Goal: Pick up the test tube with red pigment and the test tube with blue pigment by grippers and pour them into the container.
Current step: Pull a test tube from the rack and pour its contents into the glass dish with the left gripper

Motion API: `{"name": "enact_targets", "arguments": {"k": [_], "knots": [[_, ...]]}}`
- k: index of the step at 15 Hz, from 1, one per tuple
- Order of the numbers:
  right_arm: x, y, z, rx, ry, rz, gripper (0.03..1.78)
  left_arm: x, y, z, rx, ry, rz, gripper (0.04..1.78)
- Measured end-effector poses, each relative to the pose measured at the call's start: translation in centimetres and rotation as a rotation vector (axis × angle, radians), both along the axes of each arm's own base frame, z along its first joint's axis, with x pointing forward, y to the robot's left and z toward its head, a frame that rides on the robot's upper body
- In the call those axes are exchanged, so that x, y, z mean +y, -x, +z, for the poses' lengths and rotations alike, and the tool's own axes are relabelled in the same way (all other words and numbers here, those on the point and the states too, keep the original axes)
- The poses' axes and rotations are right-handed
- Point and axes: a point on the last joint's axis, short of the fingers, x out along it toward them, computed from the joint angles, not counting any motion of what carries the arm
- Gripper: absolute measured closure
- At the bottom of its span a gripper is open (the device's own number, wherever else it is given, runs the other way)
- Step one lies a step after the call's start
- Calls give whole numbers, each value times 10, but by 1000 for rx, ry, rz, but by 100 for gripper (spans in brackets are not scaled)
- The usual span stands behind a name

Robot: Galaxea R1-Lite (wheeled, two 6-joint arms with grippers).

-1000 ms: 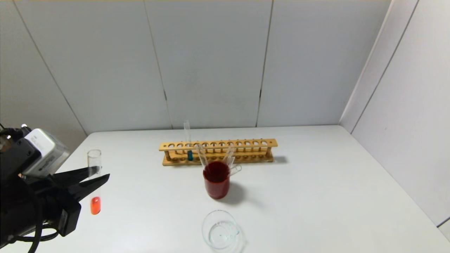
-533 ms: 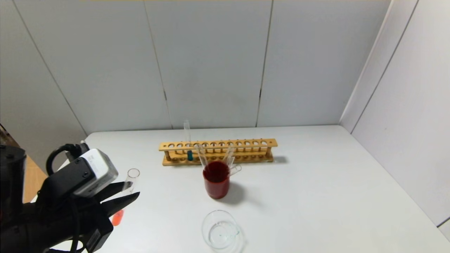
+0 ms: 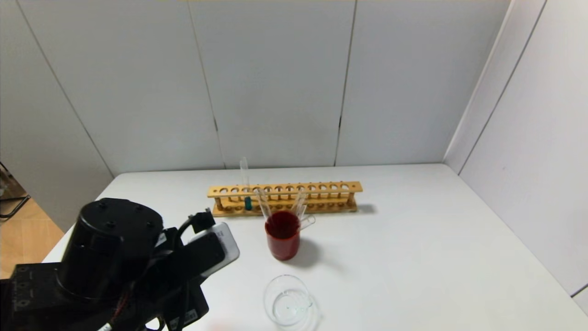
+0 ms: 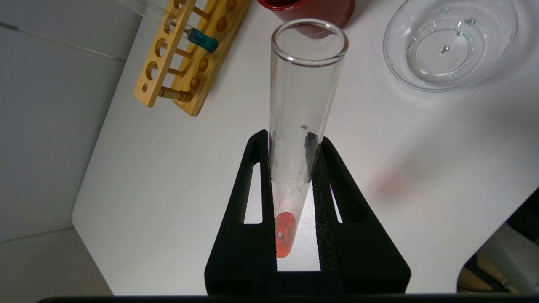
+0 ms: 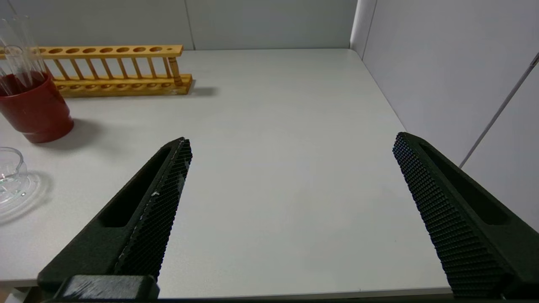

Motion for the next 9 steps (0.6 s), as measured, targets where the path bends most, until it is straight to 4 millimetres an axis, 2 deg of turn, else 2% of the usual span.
{"name": "enact_targets", "arguments": {"k": [6,9], "knots": [[0,0,0,0,0,0,7,-40,-8,-22,-59,-277,-22,151],[0,0,0,0,0,0,7,-51,-5,-29,-93,-388,-47,151]]}}
